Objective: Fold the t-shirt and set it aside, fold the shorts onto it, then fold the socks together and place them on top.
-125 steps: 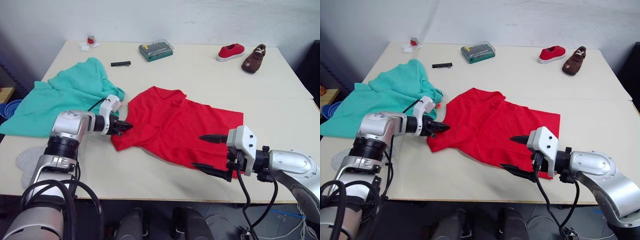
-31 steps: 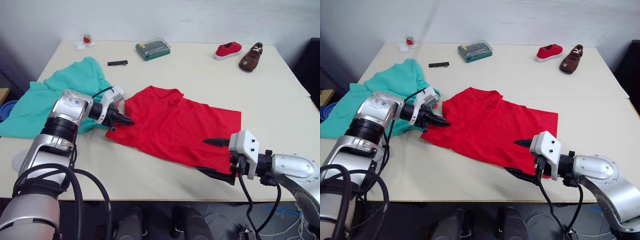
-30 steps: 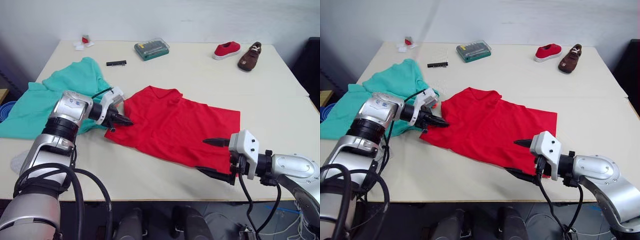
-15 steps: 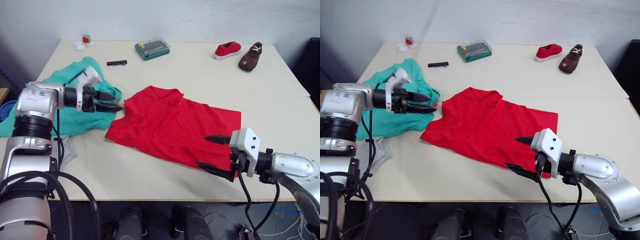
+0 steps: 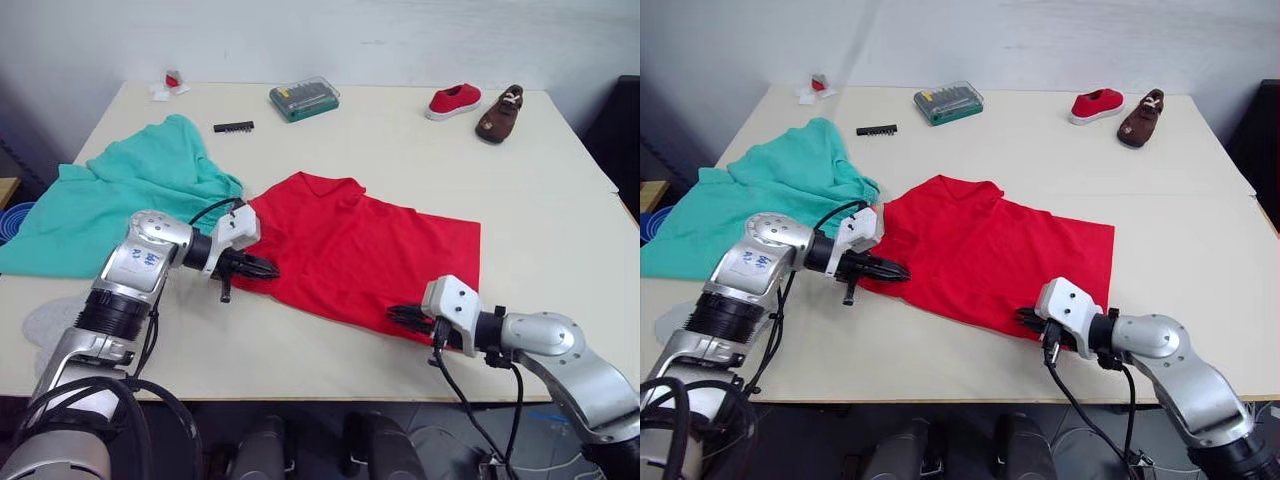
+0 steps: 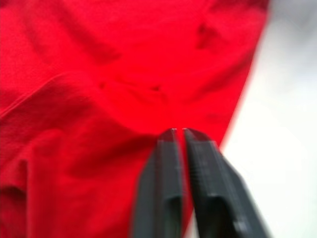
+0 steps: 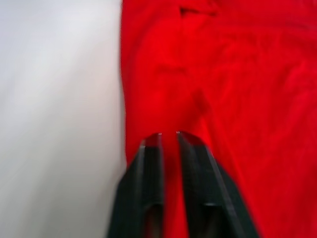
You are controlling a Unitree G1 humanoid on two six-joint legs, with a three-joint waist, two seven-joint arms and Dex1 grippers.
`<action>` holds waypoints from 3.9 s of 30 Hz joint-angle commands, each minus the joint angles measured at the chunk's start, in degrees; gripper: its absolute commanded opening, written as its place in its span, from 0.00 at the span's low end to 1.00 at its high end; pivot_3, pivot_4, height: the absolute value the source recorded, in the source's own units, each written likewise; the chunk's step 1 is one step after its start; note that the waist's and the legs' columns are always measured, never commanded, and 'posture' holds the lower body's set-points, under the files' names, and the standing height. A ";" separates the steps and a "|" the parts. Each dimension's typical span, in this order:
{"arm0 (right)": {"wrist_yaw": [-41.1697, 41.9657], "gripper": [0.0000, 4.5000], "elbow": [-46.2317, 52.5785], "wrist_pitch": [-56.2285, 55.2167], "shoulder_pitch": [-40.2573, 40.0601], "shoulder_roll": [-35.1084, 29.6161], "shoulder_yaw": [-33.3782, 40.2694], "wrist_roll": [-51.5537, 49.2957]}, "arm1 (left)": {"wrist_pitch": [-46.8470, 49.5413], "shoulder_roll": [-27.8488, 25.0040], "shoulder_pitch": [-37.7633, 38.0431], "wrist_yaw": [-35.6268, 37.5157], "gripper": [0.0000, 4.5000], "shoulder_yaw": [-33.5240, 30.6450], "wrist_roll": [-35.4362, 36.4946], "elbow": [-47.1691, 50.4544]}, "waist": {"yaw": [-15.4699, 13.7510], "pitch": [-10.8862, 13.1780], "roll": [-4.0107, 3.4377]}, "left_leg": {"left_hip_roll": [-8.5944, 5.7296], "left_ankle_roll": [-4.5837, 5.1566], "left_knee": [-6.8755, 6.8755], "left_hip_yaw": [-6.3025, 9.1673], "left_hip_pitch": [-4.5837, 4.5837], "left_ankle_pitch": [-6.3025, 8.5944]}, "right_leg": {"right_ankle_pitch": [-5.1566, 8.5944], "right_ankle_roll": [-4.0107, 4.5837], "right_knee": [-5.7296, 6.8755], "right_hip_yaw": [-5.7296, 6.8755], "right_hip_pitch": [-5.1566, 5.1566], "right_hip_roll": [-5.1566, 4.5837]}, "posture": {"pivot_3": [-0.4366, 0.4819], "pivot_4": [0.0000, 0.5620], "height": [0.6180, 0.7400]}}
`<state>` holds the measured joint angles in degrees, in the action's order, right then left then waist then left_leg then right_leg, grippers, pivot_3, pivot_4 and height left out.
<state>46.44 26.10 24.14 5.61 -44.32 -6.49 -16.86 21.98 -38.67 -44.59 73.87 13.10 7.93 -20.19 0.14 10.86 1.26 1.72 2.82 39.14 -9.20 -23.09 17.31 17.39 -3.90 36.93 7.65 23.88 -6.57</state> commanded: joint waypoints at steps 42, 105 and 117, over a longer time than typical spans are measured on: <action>-11.10 0.01 -6.67 3.80 -9.72 1.71 13.09 3.56 | -6.24 6.73 -11.53 -26.89 0.00 -2.70 -9.91 -27.74 | -0.29 -0.60 -0.43 | 0.03 -0.10 -0.14 -0.04 0.42 0.14 | 0.23 0.20 0.07 0.00 -0.27 -0.03 | 0.48 0.27 1.00; 12.94 0.00 -16.42 -48.34 -25.81 -17.89 17.56 14.69 | -23.58 -23.62 30.81 2.86 0.00 -7.23 -4.57 19.99 | 0.69 -0.55 -0.43 | 0.07 -0.29 -0.93 -0.26 1.00 0.18 | 0.41 0.19 -0.15 -0.16 -0.47 -0.03 | 0.48 0.27 1.00; 13.33 0.00 -20.83 -54.41 -29.47 -18.44 18.95 15.72 | -5.36 -23.01 54.46 -11.29 0.00 -17.99 -5.22 43.73 | -0.19 -0.61 -0.53 | 0.07 -0.39 -1.13 -0.26 1.23 0.28 | 0.48 0.29 -0.25 -0.32 -0.59 -0.05 | 0.48 0.27 1.00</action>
<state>58.93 6.67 -30.21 -22.78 -61.41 11.43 -1.69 14.71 -61.47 8.05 63.01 -5.60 4.21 23.40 -0.05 10.26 0.73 1.80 2.41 38.01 -9.44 -21.85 17.61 17.88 -3.60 36.67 7.34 23.28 -6.62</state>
